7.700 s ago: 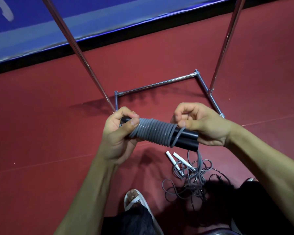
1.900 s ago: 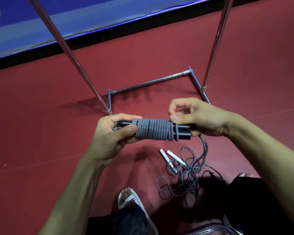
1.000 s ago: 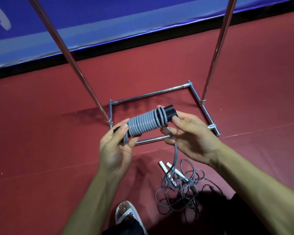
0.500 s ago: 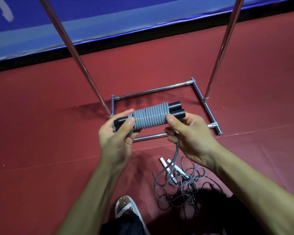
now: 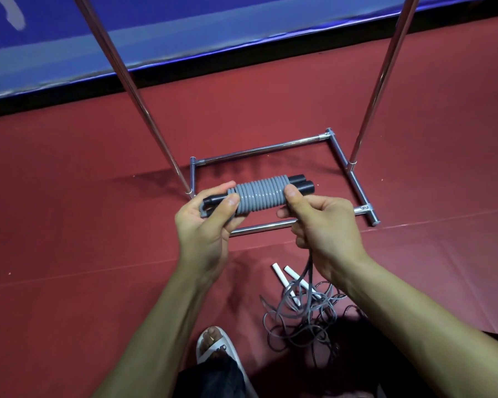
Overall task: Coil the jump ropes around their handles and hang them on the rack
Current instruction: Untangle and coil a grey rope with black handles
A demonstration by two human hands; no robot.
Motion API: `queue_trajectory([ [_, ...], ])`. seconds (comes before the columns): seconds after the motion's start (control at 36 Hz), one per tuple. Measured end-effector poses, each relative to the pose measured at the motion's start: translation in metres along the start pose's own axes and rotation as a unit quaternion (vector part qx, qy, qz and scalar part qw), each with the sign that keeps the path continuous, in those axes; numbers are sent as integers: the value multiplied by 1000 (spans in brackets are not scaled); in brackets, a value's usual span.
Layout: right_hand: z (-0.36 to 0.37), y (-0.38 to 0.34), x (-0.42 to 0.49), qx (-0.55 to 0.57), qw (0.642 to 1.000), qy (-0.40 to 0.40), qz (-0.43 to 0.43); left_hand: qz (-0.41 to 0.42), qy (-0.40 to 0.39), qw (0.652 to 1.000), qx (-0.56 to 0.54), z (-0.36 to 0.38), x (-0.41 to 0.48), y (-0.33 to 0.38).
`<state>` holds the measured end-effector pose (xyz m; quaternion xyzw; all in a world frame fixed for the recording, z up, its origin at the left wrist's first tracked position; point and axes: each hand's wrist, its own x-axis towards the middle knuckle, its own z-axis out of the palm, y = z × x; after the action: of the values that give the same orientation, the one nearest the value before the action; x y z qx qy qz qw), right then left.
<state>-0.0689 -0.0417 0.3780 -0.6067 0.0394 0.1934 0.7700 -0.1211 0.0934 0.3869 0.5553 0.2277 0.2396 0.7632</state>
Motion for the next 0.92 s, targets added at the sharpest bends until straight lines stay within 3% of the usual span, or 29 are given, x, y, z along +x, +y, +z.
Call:
queue_trajectory([
  [0.17, -8, -10, 8, -188, 981, -18, -47, -6, 7, 1000, -6, 1, -1, 0],
  [0.33, -18, -16, 6, -397, 909, 13, -130, 44, -27, 991, 120, -9, 4, -6],
  [0.42, -17, -14, 5, -421, 891, 16, -171, 52, -31, 991, 118, -14, 5, -5],
  [0.5, -16, -21, 4, -441, 881, -30, -167, 67, -29, 990, 120, -18, 7, 1],
  [0.61, -19, -29, 6, -495, 825, -53, -267, 61, -10, 993, 103, -23, 11, 7],
  [0.69, -20, -30, 10, -504, 806, -62, -305, 78, -9, 991, 107, -26, 11, 8],
  [0.92, -19, -27, 15, -550, 794, -31, -257, 124, -19, 980, 154, -28, 12, 8],
])
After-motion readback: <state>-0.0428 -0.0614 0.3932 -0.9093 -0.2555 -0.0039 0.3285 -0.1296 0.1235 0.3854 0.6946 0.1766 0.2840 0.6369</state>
